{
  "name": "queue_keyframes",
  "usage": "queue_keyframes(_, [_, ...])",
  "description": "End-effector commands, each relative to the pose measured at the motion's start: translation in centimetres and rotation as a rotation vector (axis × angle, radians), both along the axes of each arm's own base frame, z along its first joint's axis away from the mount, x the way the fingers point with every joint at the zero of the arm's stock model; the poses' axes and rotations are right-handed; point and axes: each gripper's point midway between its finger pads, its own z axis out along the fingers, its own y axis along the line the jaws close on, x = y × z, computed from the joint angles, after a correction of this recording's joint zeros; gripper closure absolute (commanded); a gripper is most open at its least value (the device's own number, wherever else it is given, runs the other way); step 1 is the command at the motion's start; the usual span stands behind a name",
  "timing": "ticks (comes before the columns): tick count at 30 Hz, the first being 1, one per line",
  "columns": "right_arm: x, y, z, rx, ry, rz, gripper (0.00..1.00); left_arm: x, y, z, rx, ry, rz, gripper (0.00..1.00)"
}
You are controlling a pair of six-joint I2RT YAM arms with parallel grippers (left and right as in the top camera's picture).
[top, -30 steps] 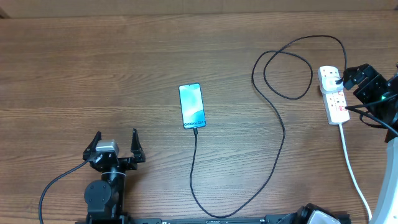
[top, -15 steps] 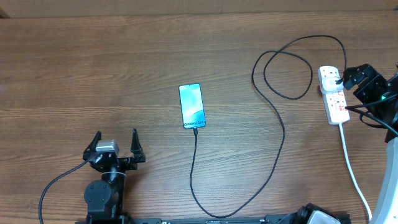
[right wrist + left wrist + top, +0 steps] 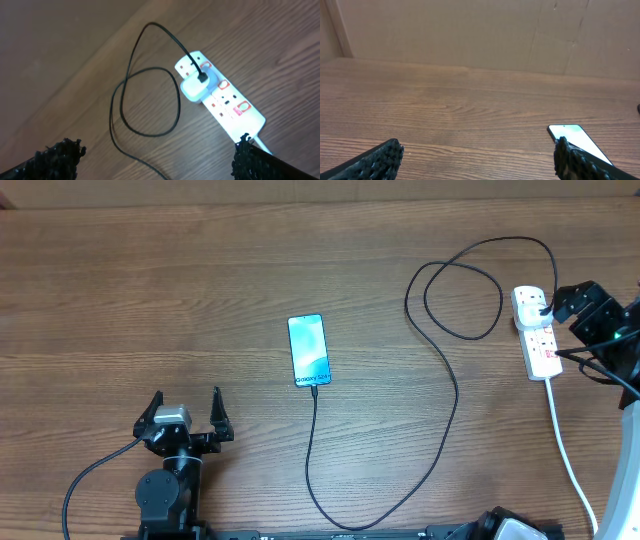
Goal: Plug charger to phone and switch on socket
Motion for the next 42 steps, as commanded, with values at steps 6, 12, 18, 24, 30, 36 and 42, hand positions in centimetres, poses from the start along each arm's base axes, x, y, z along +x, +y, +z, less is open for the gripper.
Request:
queue_keyframes(6, [-1.2,-0.5,1.8,-0.105,-0.109,-0.048,0.00,0.0,-0.2,0.1,0.014,-0.009,-0.013,0.00])
queue_keyframes(12, [-2.5,1.5,-1.0,-0.116,-0.200,-0.034,0.00,0.0,-0.2,0.1,0.014,-0.009,-0.013,0.00])
queue_keyframes(18, [-3.5,3.9,-4.1,-0.074,-0.329,-0.036,0.00,0.0,-0.2,0.1,0.014,-0.009,-0.013,0.00])
queue_keyframes(24, [-4.4,6.2,-5.3,-0.109,-0.516,0.015,0.00,0.0,-0.2,0.1,0.014,-0.009,-0.013,0.00])
queue_keyframes(30, [-5.7,6.8,-5.6,-0.158,-0.622,0.004,0.00,0.0,-0.2,0.1,0.014,-0.009,-0.013,0.00])
queue_keyframes(36, [-7.0,7.1,-6.0,-0.182,-0.673,-0.006,0.00,0.0,-0.2,0.1,0.014,-0.009,-0.013,0.00])
queue_keyframes(42, [-7.6,7.3,-6.5,-0.190,-0.705,-0.005,0.00,0.0,-0.2,0.1,0.014,-0.009,-0.013,0.00])
